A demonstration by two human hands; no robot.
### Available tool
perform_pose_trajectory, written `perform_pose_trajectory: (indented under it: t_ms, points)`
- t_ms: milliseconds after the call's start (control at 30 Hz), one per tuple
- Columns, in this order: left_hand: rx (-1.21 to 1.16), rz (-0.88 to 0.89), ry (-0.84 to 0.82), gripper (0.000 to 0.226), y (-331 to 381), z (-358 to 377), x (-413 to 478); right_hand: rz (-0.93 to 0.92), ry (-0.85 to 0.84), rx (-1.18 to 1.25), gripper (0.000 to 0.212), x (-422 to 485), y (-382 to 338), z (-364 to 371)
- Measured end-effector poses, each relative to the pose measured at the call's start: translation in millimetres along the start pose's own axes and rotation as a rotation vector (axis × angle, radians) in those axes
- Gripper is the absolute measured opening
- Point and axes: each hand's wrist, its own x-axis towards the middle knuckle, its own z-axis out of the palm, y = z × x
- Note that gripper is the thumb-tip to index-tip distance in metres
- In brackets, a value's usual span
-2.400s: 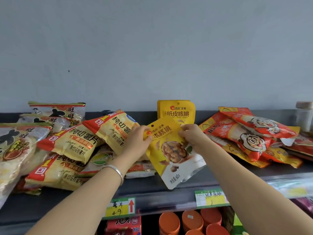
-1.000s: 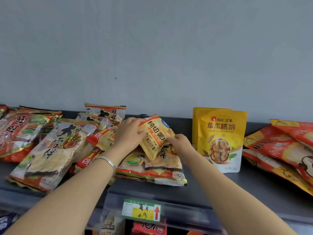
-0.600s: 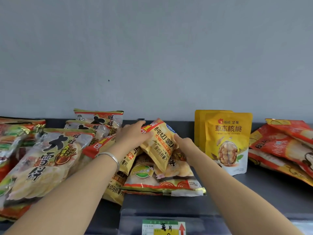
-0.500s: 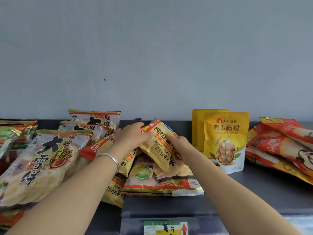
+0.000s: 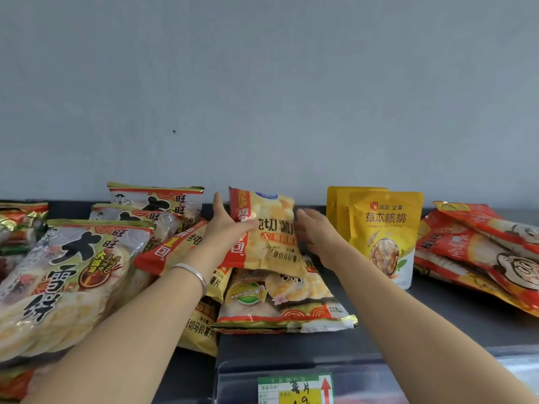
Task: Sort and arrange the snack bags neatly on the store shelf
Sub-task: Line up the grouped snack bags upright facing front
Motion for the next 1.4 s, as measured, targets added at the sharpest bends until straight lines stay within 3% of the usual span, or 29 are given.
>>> perform_pose_trajectory:
  t_ms: [67, 200, 333, 467, 633, 800, 1400]
  points:
    - [0.066, 0.002, 0.029, 0.099, -4, 4, 0, 0.141, 0.059, -0.247, 0.051, 0, 9, -3]
    - [0.091, 0.020, 0.065, 0.087, -13, 7, 2, 0.374, -0.054, -0.456, 0.064, -5, 30, -7]
    - [0.065, 0.038, 0.139, 0.073, -21, 6, 3, 0.403, -0.080, -0.318, 0.067, -2, 41, -10]
    - [0.028, 0.064, 0.192, 0.063, -25, 6, 4, 0.325, -0.044, -0.197, 0.077, -1, 36, -8]
    - [-0.190, 0.064, 0.227, 0.059, -24, 9, 8, 0.184, 0.036, -0.096, 0.061, -13, 16, -17]
    - [-0.416, 0.062, 0.265, 0.058, -20, 8, 8, 0.026, 0.129, -0.083, 0.075, -23, -1, -33]
    - [-0.470, 0.149, 0.351, 0.045, 21, 27, -38, -0.317, 0.232, -0.197, 0.078, -77, -24, -87]
